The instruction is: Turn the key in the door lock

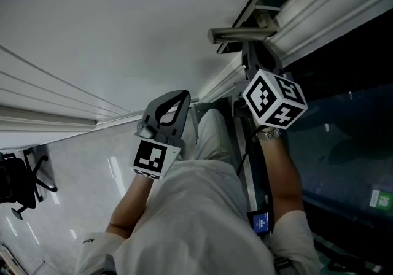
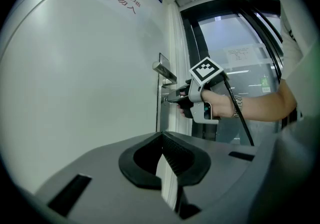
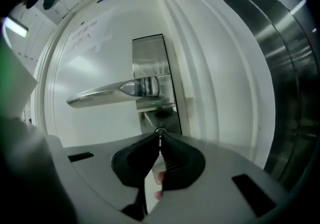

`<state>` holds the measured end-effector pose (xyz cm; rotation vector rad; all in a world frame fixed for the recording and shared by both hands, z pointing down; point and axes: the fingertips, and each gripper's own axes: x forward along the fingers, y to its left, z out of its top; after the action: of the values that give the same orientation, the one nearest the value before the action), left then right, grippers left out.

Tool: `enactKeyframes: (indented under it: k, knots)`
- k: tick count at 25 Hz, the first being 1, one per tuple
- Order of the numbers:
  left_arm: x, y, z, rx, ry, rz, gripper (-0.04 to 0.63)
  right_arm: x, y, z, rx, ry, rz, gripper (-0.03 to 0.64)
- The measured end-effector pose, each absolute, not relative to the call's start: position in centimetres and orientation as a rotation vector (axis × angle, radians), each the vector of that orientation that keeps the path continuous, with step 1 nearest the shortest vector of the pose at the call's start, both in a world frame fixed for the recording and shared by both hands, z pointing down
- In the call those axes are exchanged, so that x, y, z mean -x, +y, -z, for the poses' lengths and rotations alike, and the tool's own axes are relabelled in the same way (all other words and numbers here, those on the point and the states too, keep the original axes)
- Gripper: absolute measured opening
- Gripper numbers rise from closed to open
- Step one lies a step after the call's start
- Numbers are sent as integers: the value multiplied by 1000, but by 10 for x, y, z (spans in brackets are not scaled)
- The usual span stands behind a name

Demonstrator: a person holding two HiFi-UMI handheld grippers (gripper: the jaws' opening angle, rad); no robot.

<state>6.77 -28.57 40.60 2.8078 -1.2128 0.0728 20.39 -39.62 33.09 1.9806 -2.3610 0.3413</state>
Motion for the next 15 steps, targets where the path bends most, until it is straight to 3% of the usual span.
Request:
enactKeyframes:
  k: [15]
  knots:
    - [-69,-286,-406,-2807,-1207,-70,6,-210,-397,-333,-2018,-2585,-1107,12]
